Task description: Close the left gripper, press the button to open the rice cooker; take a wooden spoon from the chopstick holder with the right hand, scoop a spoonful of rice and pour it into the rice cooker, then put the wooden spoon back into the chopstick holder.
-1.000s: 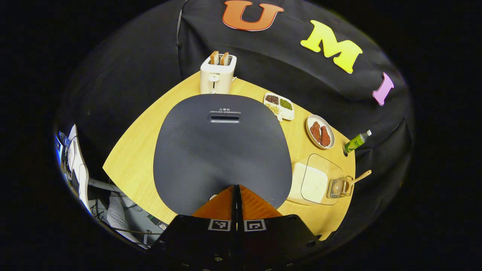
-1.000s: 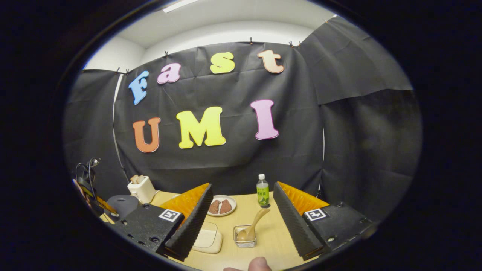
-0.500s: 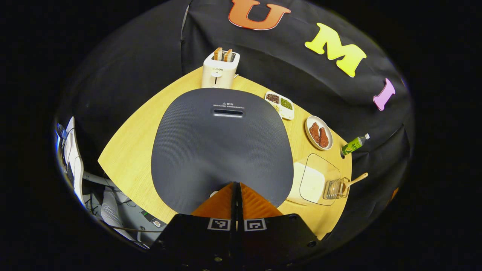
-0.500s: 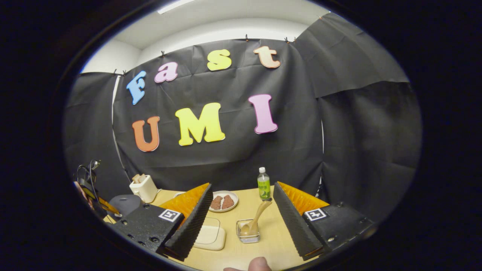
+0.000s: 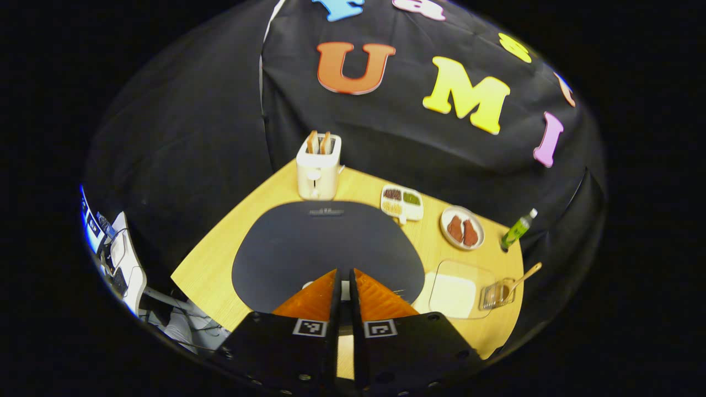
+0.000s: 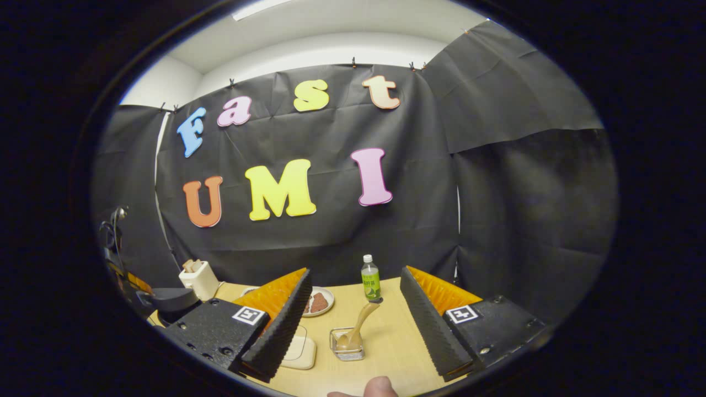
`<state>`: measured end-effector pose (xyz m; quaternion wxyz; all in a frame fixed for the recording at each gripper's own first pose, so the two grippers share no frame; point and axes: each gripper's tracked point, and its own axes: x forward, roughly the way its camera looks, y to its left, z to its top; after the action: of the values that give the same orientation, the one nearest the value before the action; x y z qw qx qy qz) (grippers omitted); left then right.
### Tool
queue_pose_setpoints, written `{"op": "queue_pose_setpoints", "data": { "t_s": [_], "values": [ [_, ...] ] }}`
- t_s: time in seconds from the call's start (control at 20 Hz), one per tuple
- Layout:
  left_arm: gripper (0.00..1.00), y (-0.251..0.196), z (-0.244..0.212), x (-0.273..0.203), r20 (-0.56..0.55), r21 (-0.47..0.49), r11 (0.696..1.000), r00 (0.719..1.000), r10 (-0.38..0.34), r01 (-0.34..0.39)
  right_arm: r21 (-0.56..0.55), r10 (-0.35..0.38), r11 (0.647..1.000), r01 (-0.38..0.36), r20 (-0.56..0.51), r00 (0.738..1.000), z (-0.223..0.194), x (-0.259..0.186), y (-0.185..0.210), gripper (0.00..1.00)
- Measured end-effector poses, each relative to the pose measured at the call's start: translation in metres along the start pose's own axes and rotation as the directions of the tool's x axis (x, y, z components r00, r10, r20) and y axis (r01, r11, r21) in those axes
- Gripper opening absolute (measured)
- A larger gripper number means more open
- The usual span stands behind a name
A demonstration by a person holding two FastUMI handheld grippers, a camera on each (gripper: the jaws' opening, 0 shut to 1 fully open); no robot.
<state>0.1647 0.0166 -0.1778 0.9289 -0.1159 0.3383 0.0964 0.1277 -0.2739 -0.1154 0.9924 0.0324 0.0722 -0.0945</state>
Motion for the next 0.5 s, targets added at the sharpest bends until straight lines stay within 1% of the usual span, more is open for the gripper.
{"op": "queue_pose_setpoints", "data": {
  "t_s": [0.05, 0.1, 0.15, 0.2, 0.25, 0.3, 0.35, 0.4, 0.5],
  "values": [
    [0.16, -0.007, 0.017, -0.007, 0.052, -0.013, 1.0, 0.999, -0.013, 0.014, -0.003, 0.0, 1.0, 0.0, 0.003, 1.0, 0.002, -0.001, 0.0, 1.0],
    [0.27, -0.01, 0.031, -0.014, 0.102, -0.017, 0.999, 0.994, -0.026, 0.028, -0.005, 0.001, 1.0, -0.001, 0.006, 1.0, 0.004, -0.003, 0.0, 1.0],
    [0.35, -0.015, 0.046, -0.019, 0.154, -0.008, 0.999, 0.987, -0.048, 0.05, -0.007, 0.002, 1.0, -0.002, 0.011, 1.0, 0.007, -0.004, 0.0, 1.0],
    [0.52, -0.017, 0.056, -0.022, 0.193, 0.003, 0.998, 0.98, -0.056, 0.056, -0.011, 0.003, 1.0, -0.003, 0.015, 1.0, 0.01, -0.004, -0.001, 1.0],
    [0.48, -0.018, 0.065, -0.024, 0.225, 0.017, 0.999, 0.973, -0.047, 0.044, -0.014, 0.004, 1.0, -0.004, 0.018, 1.0, 0.011, -0.003, -0.001, 1.0],
    [0.65, -0.023, 0.078, -0.03, 0.258, 0.036, 0.998, 0.964, -0.058, 0.05, -0.018, 0.004, 1.0, -0.004, 0.021, 1.0, 0.013, -0.004, -0.002, 1.0],
    [0.81, -0.029, 0.089, -0.033, 0.299, 0.056, 0.997, 0.952, -0.068, 0.054, -0.021, 0.003, 1.0, -0.003, 0.022, 1.0, 0.015, -0.004, -0.004, 1.0],
    [0.83, -0.031, 0.094, -0.039, 0.323, 0.074, 0.996, 0.943, -0.077, 0.055, -0.023, 0.003, 1.0, -0.002, 0.027, 1.0, 0.017, -0.005, -0.006, 1.0],
    [0.98, -0.037, 0.106, -0.048, 0.374, 0.087, 0.994, 0.923, -0.094, 0.066, -0.029, 0.001, 1.0, 0.0, 0.032, 0.999, 0.02, -0.008, -0.006, 1.0]
  ]
}}
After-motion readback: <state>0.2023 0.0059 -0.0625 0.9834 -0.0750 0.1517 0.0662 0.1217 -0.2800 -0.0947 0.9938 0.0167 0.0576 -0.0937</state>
